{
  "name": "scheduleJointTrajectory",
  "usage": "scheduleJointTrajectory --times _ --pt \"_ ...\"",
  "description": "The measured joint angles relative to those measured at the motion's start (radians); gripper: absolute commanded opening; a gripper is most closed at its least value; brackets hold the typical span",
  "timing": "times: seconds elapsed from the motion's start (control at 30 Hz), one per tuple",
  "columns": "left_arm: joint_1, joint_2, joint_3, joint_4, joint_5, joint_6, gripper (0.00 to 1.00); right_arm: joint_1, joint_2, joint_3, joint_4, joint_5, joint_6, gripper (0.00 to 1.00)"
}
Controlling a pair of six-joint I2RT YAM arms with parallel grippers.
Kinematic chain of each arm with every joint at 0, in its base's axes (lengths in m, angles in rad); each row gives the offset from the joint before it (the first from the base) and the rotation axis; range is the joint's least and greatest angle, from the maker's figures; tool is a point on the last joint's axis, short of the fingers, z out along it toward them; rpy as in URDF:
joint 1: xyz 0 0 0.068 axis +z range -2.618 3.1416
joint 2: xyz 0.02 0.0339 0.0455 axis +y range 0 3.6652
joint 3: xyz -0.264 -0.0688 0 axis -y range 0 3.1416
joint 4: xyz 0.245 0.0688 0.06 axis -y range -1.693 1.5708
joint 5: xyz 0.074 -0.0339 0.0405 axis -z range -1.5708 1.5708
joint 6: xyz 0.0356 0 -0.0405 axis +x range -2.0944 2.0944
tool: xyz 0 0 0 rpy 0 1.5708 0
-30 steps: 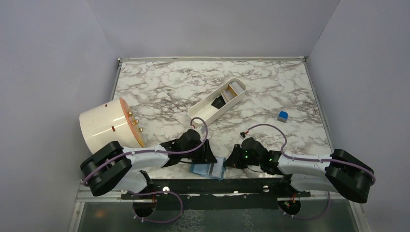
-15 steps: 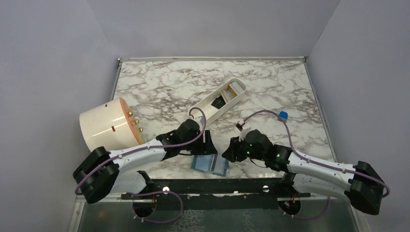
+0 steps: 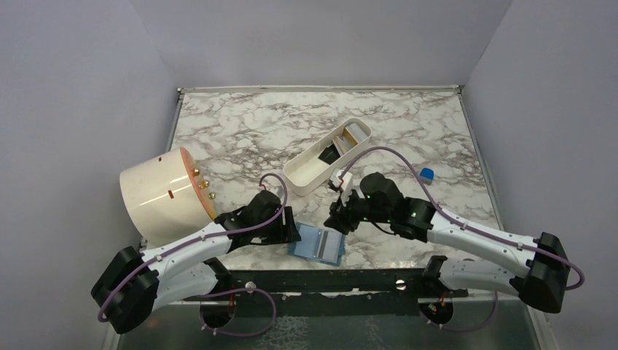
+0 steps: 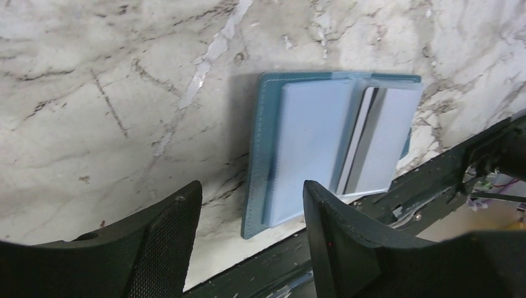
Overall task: Put the credit cards into the card holder
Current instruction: Close the card holder at the center of the board.
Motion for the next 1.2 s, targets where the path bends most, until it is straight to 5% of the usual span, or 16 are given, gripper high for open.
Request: scheduleJointTrajectory --times 0.3,0.5,0.63,0.77,1.2 --pt "0.002 -0.001 -0.053 0.072 0.0 -0.005 0.58 0.0 0.124 0.132 -0.134 -0.032 -0.143 0.36" --pt "0.002 0.023 -0.098 0.191 0.053 -0.042 0.33 0.0 0.059 0.063 -0.12 -0.058 -0.188 0.37" --pt "0.002 0.031 -0.11 0.205 0.064 -0.05 0.0 0.0 0.06 0.085 -0.135 -0.056 -0.246 0.38" --pt "0.002 0.014 -0.108 0.201 0.066 -0.052 0.0 0.0 0.09 0.116 -0.166 -0.099 -0.3 0.47" --pt "0.089 -0.189 -0.058 0.016 -0.03 -0.029 0.0 0.0 0.272 0.115 -0.184 -0.232 -0.596 0.44"
